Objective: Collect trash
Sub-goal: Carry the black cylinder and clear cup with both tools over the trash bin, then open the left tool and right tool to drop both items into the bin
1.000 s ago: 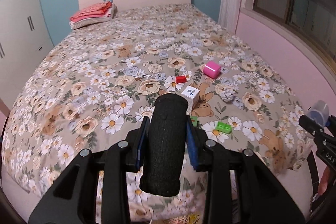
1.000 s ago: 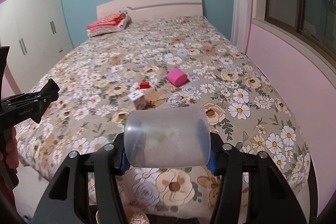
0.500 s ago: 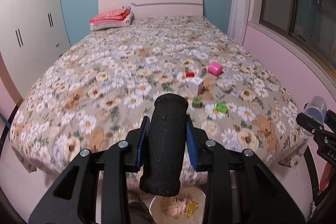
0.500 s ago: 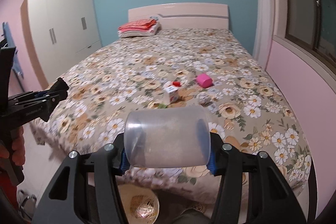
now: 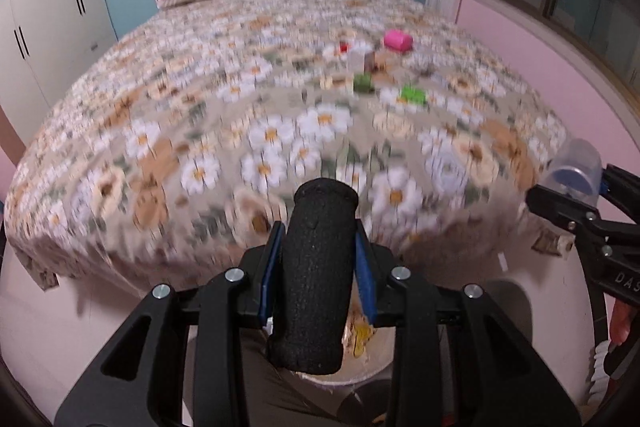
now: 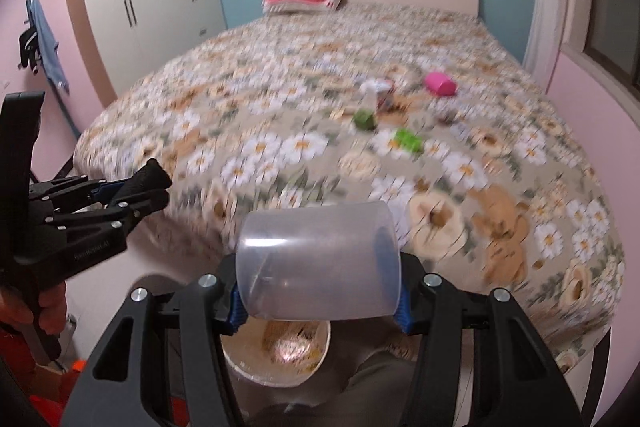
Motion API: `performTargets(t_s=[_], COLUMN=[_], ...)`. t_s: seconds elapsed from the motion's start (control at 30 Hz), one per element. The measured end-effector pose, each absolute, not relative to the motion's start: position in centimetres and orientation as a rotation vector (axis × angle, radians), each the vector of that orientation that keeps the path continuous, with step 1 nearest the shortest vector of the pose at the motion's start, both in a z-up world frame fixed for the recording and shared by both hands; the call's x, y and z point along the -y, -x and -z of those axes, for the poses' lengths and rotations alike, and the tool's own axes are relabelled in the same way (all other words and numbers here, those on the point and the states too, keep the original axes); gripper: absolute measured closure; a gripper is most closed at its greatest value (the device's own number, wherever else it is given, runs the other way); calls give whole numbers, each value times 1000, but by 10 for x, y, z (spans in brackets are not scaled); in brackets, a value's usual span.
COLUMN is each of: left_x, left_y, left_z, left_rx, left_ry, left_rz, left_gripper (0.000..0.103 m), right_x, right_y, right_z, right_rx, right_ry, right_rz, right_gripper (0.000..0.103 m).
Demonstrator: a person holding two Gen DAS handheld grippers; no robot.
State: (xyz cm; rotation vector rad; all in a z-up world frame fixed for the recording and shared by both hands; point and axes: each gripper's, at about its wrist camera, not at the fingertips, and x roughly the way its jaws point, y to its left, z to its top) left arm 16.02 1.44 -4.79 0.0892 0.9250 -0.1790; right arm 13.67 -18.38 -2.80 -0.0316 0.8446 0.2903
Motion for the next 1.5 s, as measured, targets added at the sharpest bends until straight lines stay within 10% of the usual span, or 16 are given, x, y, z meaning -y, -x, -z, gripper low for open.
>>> performTargets(t_s=[0.97, 1.5], left_x=[-40, -42], left_y=[-188, -218], left_z=[367, 441], left_rx=[-1564, -1740], left_ry=[-14, 117], left_rz=[178, 160], left_gripper=[69, 67], right_x=[92, 72], right_y=[-156, -180], right_z=[366, 427], right_rx=[-1530, -1625], right_ry=[144, 92], right_rz=[-260, -301], right_gripper=[46, 46])
